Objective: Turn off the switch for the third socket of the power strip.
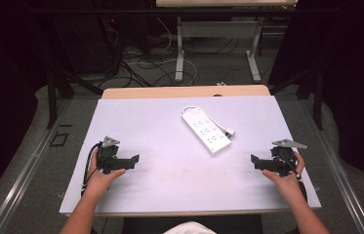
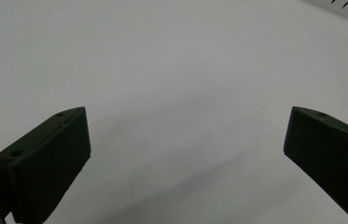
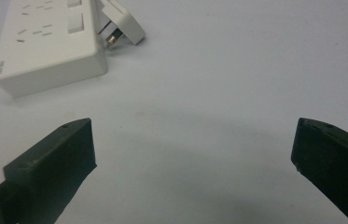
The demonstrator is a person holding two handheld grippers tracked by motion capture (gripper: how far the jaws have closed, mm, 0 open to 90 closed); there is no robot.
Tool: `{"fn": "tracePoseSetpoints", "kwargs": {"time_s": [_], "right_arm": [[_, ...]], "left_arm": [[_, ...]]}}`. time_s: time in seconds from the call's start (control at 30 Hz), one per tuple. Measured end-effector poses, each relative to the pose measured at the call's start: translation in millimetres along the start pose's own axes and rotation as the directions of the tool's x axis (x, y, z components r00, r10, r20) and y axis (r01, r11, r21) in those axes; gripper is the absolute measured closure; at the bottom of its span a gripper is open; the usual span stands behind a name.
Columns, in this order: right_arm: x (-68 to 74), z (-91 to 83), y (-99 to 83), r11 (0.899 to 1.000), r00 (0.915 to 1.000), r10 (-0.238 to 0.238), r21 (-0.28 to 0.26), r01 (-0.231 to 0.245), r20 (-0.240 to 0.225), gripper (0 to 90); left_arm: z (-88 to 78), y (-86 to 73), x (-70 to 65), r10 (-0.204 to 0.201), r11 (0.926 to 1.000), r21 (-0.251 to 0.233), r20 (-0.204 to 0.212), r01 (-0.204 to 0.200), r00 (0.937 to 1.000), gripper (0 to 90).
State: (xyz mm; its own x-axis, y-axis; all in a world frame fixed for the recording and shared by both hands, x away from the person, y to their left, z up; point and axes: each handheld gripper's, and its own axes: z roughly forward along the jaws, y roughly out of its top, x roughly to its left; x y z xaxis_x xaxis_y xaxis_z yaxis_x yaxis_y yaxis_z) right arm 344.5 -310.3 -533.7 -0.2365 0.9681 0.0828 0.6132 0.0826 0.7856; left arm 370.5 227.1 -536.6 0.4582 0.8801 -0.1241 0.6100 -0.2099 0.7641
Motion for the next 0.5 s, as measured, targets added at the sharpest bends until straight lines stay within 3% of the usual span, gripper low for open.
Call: {"fn": "tracePoseSetpoints", "kwargs": {"time_s": [0.13,0.23,0.43,0.5], "right_arm": [[5.6,-2.5,7.5,1.0,0.9998,0.006,-0.009,-0.006,-0.017,0.0],[12.4,-3.8,13.2,1.0,0.9996,0.002,-0.017,-0.002,-0.028,0.0],[22.8,-6.6,28.9,1.0,0.9983,-0.02,-0.02,0.019,-0.054,0.0],[25.5,-7.2,34.0,0.999,0.9979,-0.031,-0.021,0.03,-0.057,0.0]], "left_arm": [[-9.2,3.8,-5.4,-0.001,0.9987,-0.051,0.039,0.003,0.9992,0.2],[-10.9,5.7,-9.9,0.014,0.9976,-0.069,0.031,-0.011,0.9994,0.2],[-13.4,5.9,-14.1,0.036,0.9975,-0.062,0.035,-0.033,0.9987,0.2],[-13.7,5.7,-15.1,0.025,0.9972,-0.072,0.039,-0.022,0.9989,0.2]]}}
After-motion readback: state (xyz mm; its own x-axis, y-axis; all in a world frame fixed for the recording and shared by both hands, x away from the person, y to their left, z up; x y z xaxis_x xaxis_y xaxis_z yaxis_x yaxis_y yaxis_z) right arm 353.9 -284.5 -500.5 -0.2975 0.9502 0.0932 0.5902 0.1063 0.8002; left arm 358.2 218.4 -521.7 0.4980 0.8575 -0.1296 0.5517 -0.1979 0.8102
